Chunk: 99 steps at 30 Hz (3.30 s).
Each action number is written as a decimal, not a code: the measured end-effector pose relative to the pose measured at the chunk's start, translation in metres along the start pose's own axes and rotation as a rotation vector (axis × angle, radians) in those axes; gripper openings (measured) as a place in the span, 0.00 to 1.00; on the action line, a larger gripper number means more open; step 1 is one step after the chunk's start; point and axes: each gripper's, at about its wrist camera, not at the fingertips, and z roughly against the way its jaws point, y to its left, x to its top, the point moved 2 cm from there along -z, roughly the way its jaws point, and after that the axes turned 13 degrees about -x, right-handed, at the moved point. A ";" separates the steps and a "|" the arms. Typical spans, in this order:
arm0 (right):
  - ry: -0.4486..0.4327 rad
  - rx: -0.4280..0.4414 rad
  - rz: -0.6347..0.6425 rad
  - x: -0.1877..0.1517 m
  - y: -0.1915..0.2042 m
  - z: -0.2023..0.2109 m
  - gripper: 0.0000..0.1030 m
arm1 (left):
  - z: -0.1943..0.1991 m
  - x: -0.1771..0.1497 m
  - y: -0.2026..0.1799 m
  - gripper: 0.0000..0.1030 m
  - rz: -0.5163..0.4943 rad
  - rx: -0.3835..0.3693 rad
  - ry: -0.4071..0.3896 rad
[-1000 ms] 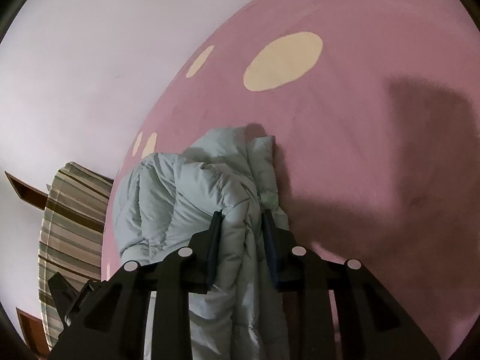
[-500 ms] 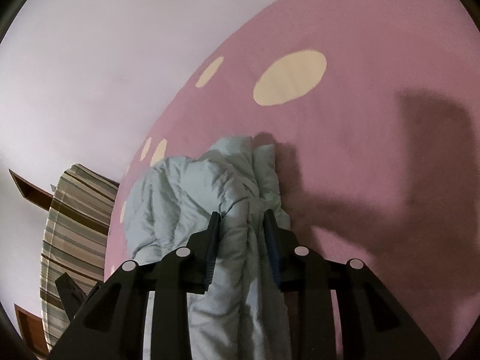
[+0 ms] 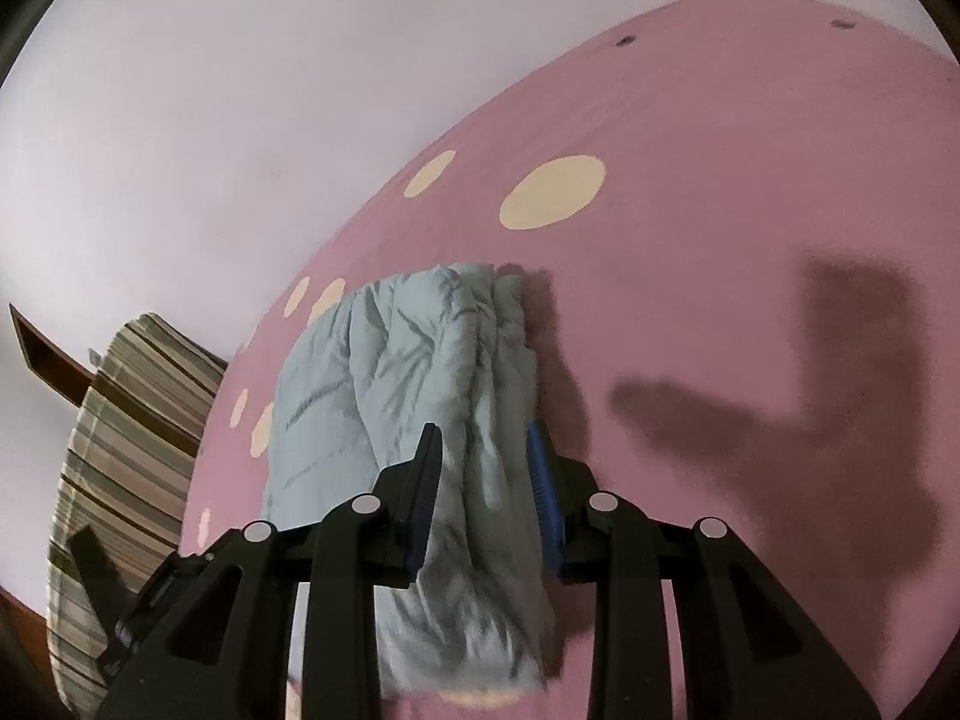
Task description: Fold large clothes
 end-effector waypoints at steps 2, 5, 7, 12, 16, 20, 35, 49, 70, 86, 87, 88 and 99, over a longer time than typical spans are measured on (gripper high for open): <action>-0.011 -0.016 0.016 -0.006 0.001 0.011 0.29 | 0.013 -0.010 -0.003 0.82 -0.024 0.014 -0.005; -0.024 -0.044 0.057 -0.018 0.003 0.028 0.30 | 0.035 -0.025 -0.006 0.83 -0.065 0.029 -0.020; -0.043 -0.077 0.098 -0.029 0.007 0.042 0.47 | 0.049 -0.033 -0.009 0.86 -0.092 0.043 -0.040; -0.090 -0.155 0.193 -0.054 0.016 0.065 0.59 | 0.080 -0.049 -0.018 0.89 -0.169 0.070 -0.077; -0.118 -0.206 0.267 -0.069 0.022 0.078 0.66 | 0.100 -0.061 -0.028 0.91 -0.234 0.093 -0.099; -0.166 -0.260 0.355 -0.083 0.028 0.094 0.72 | 0.119 -0.072 -0.035 0.94 -0.286 0.117 -0.128; -0.294 -0.306 0.440 -0.101 0.050 0.151 0.77 | 0.173 -0.076 -0.055 0.98 -0.337 0.103 -0.206; -0.303 -0.310 0.442 -0.106 0.053 0.154 0.77 | 0.172 -0.077 -0.056 0.98 -0.348 0.095 -0.197; -0.320 -0.299 0.443 -0.107 0.054 0.157 0.77 | 0.174 -0.079 -0.061 0.98 -0.356 0.077 -0.198; -0.335 -0.298 0.443 -0.105 0.055 0.162 0.77 | 0.177 -0.077 -0.071 0.98 -0.374 0.060 -0.200; -0.335 -0.298 0.443 -0.105 0.055 0.162 0.77 | 0.177 -0.078 -0.071 0.98 -0.375 0.058 -0.200; -0.336 -0.299 0.444 -0.105 0.055 0.162 0.77 | 0.177 -0.078 -0.071 0.98 -0.375 0.058 -0.200; -0.335 -0.300 0.448 -0.104 0.055 0.162 0.77 | 0.176 -0.080 -0.074 0.98 -0.383 0.069 -0.203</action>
